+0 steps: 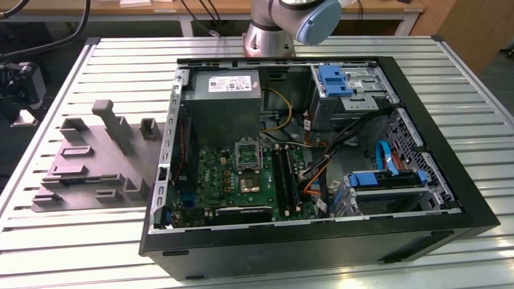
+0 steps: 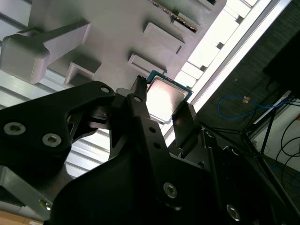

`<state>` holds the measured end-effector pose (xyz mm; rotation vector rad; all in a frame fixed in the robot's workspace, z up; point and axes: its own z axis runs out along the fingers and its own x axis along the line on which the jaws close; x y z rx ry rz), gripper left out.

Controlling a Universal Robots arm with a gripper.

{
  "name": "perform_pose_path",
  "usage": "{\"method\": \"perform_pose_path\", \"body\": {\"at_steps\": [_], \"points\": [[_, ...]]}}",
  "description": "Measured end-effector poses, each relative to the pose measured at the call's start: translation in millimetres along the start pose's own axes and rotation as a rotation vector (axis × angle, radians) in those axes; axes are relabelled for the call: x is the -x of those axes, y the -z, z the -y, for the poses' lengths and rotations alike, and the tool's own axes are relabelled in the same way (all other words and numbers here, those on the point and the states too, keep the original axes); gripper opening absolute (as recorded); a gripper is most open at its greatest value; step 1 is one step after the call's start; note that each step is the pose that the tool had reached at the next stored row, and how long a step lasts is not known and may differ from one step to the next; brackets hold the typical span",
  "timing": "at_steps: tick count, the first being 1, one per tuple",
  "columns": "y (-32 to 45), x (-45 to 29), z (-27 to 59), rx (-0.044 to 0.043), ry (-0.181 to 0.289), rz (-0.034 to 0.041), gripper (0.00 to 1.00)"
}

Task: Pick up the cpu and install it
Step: 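Pick up the cpu and move it towards the insertion slot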

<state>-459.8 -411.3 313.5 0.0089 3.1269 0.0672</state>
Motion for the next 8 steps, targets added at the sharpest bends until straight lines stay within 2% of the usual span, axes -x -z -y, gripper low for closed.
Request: {"method": "perform_pose_path", "body": {"at_steps": [8], "points": [[1.2, 0.0, -0.1, 0.0, 0.0, 0.0, 0.47]]}}
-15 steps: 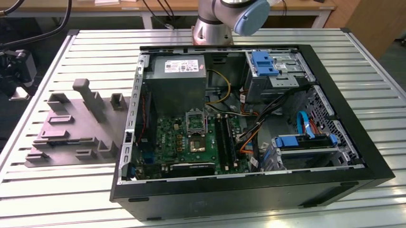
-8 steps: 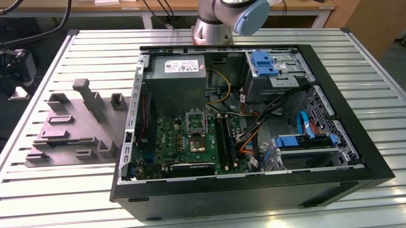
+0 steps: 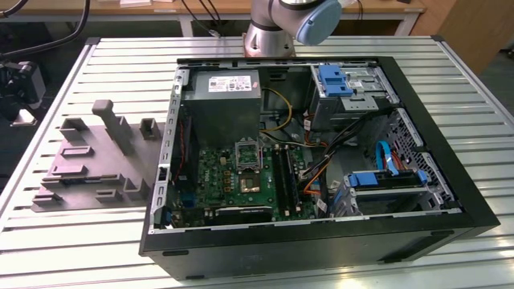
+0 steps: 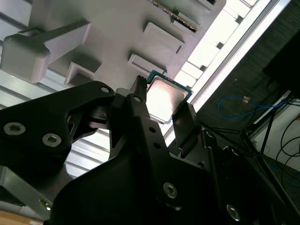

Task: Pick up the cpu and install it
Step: 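Pick up the cpu and move it towards the insertion slot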

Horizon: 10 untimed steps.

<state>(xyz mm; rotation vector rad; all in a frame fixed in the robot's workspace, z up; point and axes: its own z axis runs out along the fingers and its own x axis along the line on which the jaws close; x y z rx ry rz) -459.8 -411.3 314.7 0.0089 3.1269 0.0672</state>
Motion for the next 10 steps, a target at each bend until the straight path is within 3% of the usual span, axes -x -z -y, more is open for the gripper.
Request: {"method": "perform_pose_path", "body": {"at_steps": [10], "points": [[3.2, 0.0, -0.1, 0.0, 0.0, 0.0, 0.47]]}}
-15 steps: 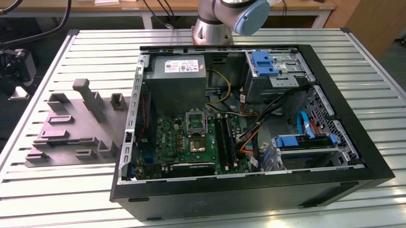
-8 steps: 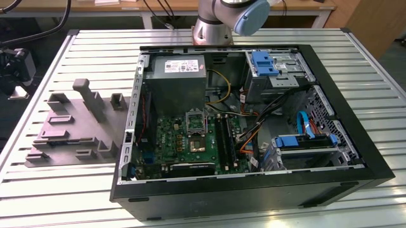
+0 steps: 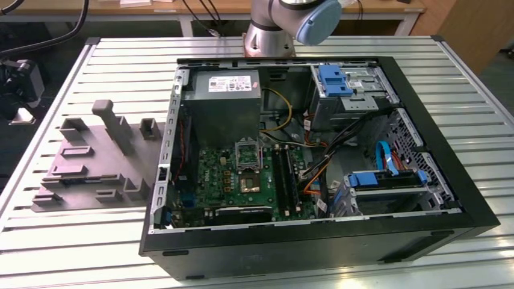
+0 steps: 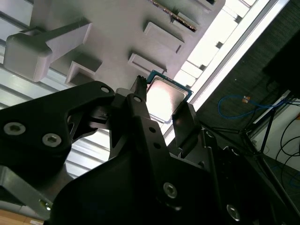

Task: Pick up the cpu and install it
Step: 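Pick up the cpu and move it towards the insertion slot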

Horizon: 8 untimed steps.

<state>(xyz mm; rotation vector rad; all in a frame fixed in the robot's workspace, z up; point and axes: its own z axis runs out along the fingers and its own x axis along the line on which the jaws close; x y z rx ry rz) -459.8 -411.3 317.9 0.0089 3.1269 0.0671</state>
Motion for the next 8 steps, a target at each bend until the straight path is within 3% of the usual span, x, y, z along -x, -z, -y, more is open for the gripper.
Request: {"method": "perform_pose_path", "body": {"at_steps": [8], "points": [[1.7, 0.0, -0.1, 0.0001, 0.0, 0.0001, 0.47]]}}
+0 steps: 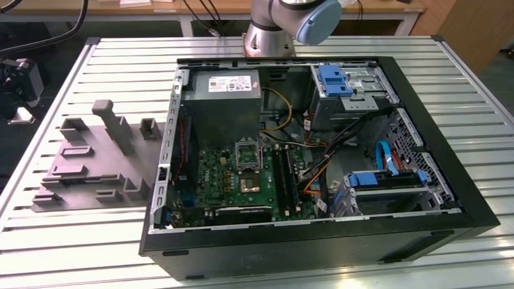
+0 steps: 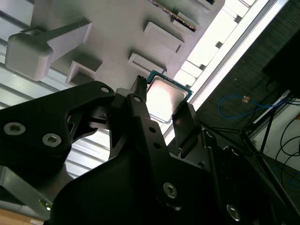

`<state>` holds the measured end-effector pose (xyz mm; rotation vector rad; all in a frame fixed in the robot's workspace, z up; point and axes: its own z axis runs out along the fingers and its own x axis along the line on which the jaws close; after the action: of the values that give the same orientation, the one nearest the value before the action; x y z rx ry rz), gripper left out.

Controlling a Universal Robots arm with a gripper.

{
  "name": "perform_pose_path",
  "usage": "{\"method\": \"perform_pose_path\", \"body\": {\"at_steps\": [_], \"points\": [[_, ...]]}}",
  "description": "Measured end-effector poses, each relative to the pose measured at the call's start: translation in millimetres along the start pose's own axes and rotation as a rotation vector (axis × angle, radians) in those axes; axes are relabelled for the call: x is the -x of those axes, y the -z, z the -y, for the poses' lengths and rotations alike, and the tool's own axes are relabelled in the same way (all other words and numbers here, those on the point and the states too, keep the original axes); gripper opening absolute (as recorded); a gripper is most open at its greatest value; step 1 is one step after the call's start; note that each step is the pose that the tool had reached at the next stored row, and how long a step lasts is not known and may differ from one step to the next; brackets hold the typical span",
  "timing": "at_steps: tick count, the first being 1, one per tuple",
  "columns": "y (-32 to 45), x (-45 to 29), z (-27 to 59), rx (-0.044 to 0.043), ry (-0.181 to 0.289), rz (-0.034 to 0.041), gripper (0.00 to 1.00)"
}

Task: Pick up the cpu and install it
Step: 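Pick up the cpu and move it towards the insertion slot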

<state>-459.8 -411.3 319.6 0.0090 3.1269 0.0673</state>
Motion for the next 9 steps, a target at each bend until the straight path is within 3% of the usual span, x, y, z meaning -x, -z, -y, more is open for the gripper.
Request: {"method": "perform_pose_path", "body": {"at_steps": [2, 4, 9], "points": [[0.4, 0.0, 0.0, 0.0, 0.0, 0.0, 0.47], [9.6, 0.1, -0.4, -0.0001, 0.0, -0.0001, 0.47], [10.6, 0.2, -0.4, -0.0001, 0.0, -0.0001, 0.47]]}}
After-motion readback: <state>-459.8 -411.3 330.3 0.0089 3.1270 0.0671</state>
